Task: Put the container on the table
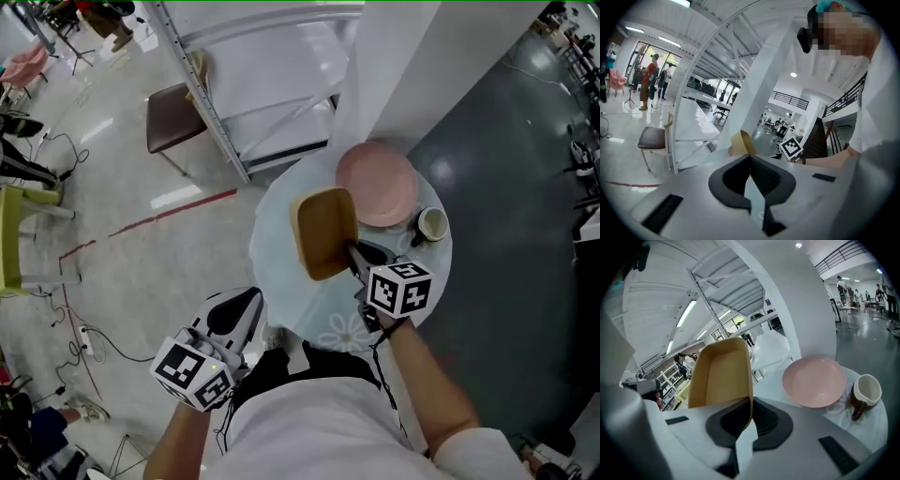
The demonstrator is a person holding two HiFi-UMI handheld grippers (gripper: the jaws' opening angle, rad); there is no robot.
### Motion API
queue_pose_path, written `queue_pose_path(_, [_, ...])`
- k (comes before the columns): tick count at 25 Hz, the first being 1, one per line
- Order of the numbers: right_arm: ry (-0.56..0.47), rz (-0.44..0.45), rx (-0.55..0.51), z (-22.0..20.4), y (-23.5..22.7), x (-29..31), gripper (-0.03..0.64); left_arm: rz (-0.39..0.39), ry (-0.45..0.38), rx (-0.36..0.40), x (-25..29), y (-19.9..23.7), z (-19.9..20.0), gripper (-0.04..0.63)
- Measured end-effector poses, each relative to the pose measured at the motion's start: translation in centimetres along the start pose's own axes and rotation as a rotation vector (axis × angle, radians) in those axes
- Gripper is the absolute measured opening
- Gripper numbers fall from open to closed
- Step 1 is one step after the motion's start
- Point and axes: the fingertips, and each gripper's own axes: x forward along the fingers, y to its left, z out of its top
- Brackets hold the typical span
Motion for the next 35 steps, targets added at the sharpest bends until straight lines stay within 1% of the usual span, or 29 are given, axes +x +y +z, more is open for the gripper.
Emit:
queue_pose_path(6, [0.080,0.001,-0.058,-0.5,-2.0,4.1,0.028,0.059,0.015,-0.042,1.2,0.6,-1.5,0.020])
queue_pose_path(15, [0.202,-0.062,-0.118,-2.4,-4.4,8.7,0.028,0.088,0.024,-0.079,2.1,2.1,-2.7,0.020])
queue_pose_path(24, [0.316,-0.140,-0.154,-5.0,-6.4,11.4,0.028,0.089,0.038,-0.112,2.1,3.7,-3.8,0.020])
queue_pose_path(31, [0.365,-0.201,-0.165,-6.4,-7.2,12.4,0.028,0.087,0.044,-0.127,1.1,4.7,-4.3,0.020])
queue_pose_path(35, [0.379,-0.217,-0.157,-7.1,-7.1,12.9,0.028,0.092,0.039,-0.136,0.1,5.2,-4.7,0.020])
